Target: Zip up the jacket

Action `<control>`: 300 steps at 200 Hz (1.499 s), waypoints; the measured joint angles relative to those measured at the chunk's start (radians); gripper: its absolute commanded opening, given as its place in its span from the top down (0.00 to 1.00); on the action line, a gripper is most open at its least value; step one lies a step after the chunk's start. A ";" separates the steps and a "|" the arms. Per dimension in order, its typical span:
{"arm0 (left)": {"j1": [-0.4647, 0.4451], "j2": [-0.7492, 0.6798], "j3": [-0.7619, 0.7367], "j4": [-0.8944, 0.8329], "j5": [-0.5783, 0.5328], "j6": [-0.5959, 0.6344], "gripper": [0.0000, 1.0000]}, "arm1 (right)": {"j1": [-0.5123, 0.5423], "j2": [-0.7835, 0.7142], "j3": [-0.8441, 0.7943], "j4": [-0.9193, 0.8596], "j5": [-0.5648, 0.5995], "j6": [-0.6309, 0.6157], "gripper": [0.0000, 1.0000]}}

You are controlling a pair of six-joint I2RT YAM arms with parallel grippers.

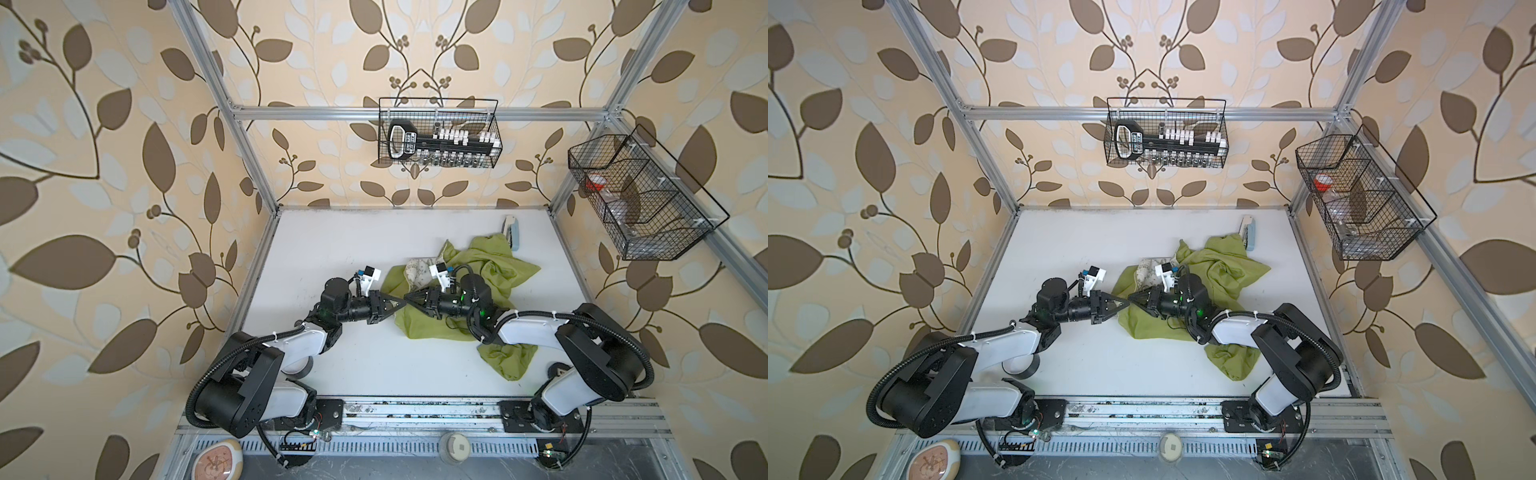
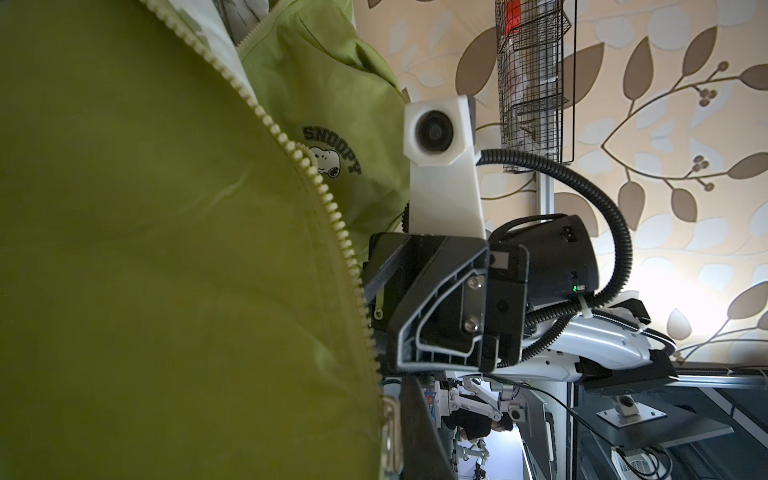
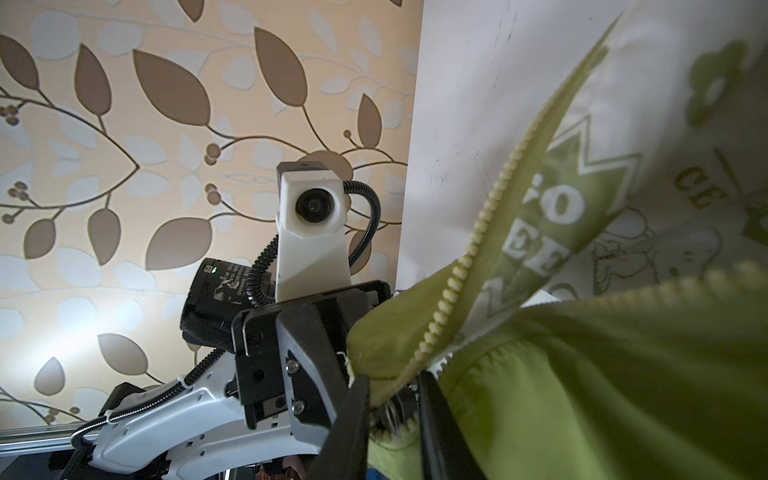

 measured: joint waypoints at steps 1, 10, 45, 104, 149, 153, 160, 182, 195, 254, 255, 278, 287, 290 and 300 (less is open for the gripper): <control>0.000 0.000 0.000 0.000 0.000 0.000 1.00 | 0.000 0.001 -0.001 0.002 0.000 0.000 0.79; 0.000 0.000 0.000 0.000 0.000 0.000 1.00 | 0.002 0.003 -0.003 0.007 0.000 0.004 0.80; 0.000 0.000 0.000 0.000 0.000 0.000 1.00 | 0.005 0.002 -0.011 0.023 0.000 0.011 0.81; 0.000 0.000 0.000 -0.001 0.000 -0.001 1.00 | 0.007 -0.002 -0.024 0.033 0.000 0.019 0.87; 0.000 0.001 0.000 0.000 0.005 -0.001 1.00 | 0.008 -0.007 -0.025 0.033 0.000 0.021 0.88; 0.000 0.001 0.000 0.000 0.006 -0.001 1.00 | 0.008 -0.008 -0.025 0.033 0.000 0.021 0.88; 0.000 0.001 0.000 0.000 0.008 -0.001 1.00 | 0.009 -0.010 -0.025 0.033 0.000 0.021 0.89; 0.000 0.001 0.001 0.000 0.012 -0.001 1.00 | 0.009 -0.013 -0.025 0.033 0.000 0.021 0.91; 0.000 0.002 0.001 0.000 0.014 -0.001 1.00 | 0.010 -0.013 -0.025 0.032 0.000 0.021 0.92; 0.001 0.002 0.001 -0.001 0.016 -0.001 1.00 | 0.011 -0.013 -0.025 0.031 0.002 0.020 0.99; 0.001 0.002 0.001 -0.001 0.016 -0.002 1.00 | 0.011 -0.013 -0.025 0.031 0.002 0.020 0.99; 0.001 0.003 0.001 -0.001 0.016 -0.002 1.00 | 0.011 -0.015 -0.025 0.027 0.005 0.020 1.00; 0.001 0.003 0.001 -0.002 0.016 -0.002 0.96 | 0.011 -0.017 -0.025 0.024 0.005 0.019 1.00; 0.001 0.003 0.001 -0.002 0.016 -0.002 0.94 | 0.012 -0.017 -0.025 0.022 0.005 0.018 1.00; 0.001 0.003 0.001 -0.004 0.016 -0.002 0.86 | 0.013 -0.020 -0.025 0.015 0.007 0.015 1.00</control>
